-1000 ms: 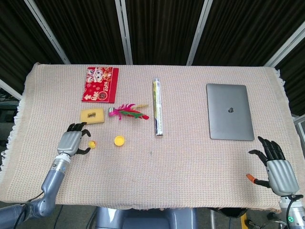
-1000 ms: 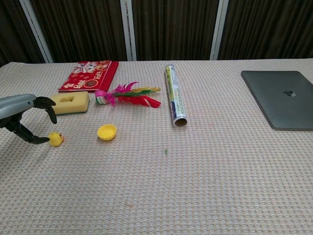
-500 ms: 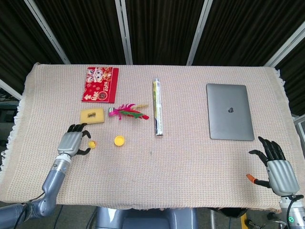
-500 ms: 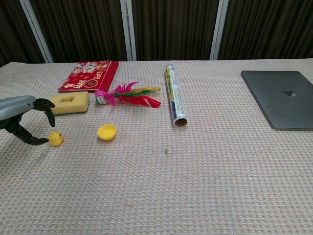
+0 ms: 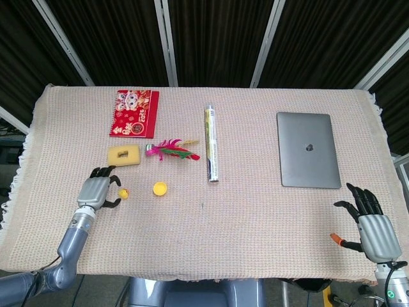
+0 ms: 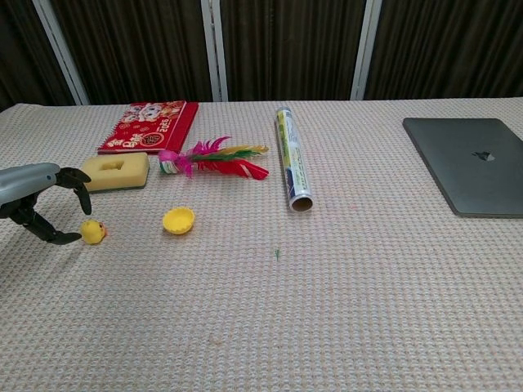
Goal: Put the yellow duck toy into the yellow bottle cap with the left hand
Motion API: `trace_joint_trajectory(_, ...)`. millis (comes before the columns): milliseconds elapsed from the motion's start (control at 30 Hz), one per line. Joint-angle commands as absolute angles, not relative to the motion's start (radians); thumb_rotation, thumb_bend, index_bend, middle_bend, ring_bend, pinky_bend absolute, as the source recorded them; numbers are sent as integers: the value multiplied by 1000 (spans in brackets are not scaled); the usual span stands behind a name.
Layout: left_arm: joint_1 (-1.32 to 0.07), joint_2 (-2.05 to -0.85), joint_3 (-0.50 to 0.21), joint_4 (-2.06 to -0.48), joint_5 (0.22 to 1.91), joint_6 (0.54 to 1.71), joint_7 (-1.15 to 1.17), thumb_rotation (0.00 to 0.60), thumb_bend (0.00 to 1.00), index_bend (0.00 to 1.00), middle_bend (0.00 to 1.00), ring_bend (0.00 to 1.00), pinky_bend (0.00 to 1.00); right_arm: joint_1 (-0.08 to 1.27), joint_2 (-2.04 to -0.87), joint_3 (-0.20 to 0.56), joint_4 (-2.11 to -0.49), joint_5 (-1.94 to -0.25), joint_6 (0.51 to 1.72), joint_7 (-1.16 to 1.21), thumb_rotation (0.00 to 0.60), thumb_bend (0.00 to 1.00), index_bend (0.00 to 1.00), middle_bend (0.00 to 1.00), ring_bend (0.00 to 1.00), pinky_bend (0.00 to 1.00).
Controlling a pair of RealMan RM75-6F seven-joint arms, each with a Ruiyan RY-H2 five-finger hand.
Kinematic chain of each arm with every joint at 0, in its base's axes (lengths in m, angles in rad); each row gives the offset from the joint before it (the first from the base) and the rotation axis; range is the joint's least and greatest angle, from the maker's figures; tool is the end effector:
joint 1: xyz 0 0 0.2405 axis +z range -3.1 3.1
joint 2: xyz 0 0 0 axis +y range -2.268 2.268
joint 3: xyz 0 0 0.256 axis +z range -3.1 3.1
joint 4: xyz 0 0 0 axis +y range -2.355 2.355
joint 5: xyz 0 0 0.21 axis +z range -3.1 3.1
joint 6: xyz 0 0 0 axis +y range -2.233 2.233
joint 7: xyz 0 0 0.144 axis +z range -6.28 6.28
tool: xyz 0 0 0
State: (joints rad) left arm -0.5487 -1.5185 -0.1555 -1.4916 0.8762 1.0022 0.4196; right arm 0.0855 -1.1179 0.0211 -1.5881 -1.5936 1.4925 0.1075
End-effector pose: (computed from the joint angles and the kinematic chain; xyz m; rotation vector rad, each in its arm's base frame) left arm -0.2445 0.3083 -0.0032 -1.5885 -1.2058 -0.6592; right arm -0.3054 -0.1749 0.1533 1.4488 -0.9483 1.0006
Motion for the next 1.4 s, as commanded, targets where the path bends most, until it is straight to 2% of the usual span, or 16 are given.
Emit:
trace_joint_trajectory(33, -552, -1523, -159, -1489, 868, 999, 414, 600, 278, 403, 51, 61, 0, 85, -1118, 21, -1587, -1594, 1492, 108, 600, 20, 313, 11, 0, 0)
trace_joint_trajectory(933, -572, -1541, -148, -1489, 846, 1010, 428, 600, 310, 511, 35, 49, 0, 85, -1117, 20, -1588, -1592, 1491, 114, 600, 20, 313, 9, 0, 0)
trace_joint_trajectory(1400, -575, -1531, -144, -1500, 848, 1030, 438, 600, 315, 507, 24, 46, 0, 86, -1117, 20, -1587, -1593, 1491, 116, 600, 20, 313, 9, 0, 0)
